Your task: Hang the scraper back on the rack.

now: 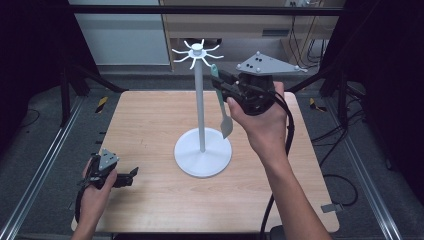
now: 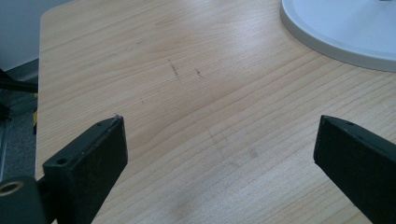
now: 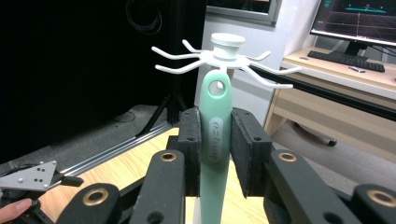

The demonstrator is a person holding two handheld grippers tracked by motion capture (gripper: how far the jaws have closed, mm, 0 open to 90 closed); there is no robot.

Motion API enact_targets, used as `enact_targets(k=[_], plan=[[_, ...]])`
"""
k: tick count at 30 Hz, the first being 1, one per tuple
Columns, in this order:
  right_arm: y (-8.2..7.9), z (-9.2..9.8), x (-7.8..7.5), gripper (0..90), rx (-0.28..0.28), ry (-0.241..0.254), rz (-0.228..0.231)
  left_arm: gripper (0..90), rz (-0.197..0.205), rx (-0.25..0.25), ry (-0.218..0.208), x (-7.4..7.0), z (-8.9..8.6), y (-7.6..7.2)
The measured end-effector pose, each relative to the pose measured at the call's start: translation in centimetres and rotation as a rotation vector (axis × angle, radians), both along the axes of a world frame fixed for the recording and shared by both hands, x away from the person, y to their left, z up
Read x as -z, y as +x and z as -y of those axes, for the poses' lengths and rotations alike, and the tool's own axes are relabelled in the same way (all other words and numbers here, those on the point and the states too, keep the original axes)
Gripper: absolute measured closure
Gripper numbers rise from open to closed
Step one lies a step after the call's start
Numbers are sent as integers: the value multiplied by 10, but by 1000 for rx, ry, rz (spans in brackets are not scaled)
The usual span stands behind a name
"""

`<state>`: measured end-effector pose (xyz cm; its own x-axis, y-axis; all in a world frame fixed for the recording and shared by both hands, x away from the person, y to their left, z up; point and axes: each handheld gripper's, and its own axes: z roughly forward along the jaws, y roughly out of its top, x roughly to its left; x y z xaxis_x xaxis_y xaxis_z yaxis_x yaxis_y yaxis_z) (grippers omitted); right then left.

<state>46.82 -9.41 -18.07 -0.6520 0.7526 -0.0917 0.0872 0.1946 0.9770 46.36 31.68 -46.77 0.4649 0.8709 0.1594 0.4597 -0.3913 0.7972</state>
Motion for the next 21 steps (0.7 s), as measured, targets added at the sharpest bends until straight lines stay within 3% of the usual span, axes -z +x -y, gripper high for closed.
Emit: enact_targets(k=[21], plan=[[19, -12, 2, 746, 24, -26, -46, 25, -2, -1, -7, 0, -2, -2]])
